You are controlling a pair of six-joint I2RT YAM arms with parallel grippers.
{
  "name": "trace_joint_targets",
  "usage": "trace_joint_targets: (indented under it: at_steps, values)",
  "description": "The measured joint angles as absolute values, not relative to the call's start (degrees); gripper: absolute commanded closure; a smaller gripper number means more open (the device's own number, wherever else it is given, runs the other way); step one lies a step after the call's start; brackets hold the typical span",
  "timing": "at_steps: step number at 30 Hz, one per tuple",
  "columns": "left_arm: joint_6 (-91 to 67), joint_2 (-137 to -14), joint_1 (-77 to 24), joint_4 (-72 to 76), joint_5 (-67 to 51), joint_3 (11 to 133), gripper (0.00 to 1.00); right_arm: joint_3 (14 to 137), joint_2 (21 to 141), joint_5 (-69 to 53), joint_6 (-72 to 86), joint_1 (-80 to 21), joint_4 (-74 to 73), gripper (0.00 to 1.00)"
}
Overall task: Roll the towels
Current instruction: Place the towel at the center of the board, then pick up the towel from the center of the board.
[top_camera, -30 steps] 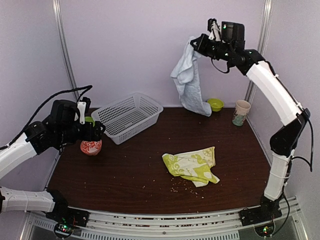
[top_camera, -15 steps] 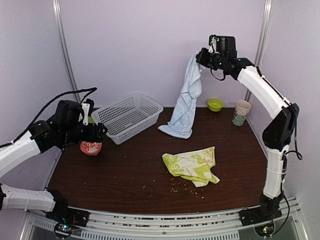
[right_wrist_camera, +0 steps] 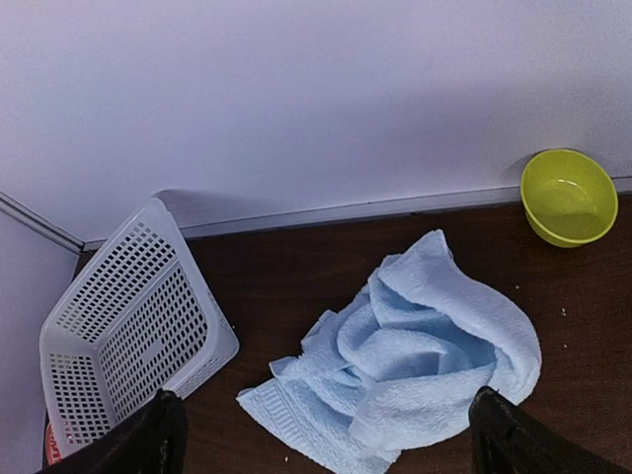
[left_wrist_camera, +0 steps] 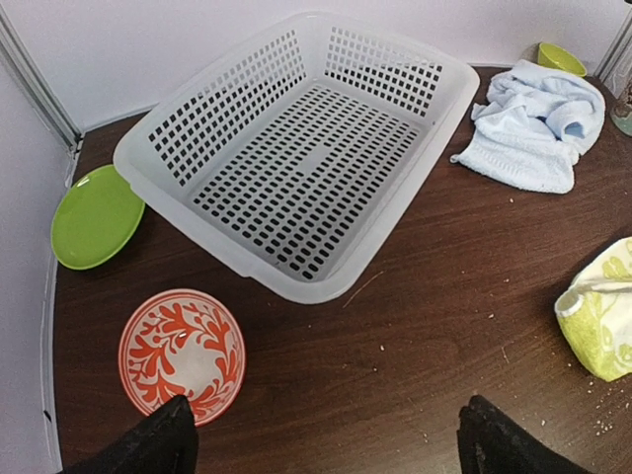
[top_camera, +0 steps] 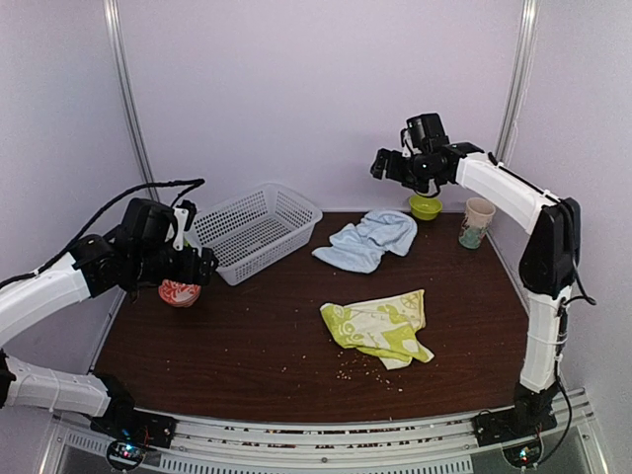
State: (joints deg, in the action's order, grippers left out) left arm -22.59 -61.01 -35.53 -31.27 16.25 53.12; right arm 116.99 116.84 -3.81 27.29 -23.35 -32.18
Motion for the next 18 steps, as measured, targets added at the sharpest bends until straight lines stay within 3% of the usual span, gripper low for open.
trace_joint_targets:
  at_steps: [4,10,13,16,18]
  values:
    - [-22.92,-60.80,-35.53,-30.83,16.58,53.15,0.02,101.73,102.04,-2.31,27.33,-24.43,-31.79,0.00]
    - [-26.98,-55.42,-35.53,-25.74,17.12,49.41,0.02,77.91,77.34,-1.43,27.42,-28.10,-26.72,0.10]
    - [-27.79,-52.99,-35.53,-22.81,14.70,46.87,0.02,62.11,69.14,-2.20,28.99,-28.53,-23.73,0.22]
    - [-28.69,-54.33,-35.77,-21.26,11.79,46.74,0.02,49.39,67.77,-3.90,31.18,-28.45,-21.82,0.37]
    - [-29.39,-56.10,-36.62,-20.67,10.87,46.76,0.02,42.78,68.64,-5.43,33.17,-28.42,-21.02,0.40]
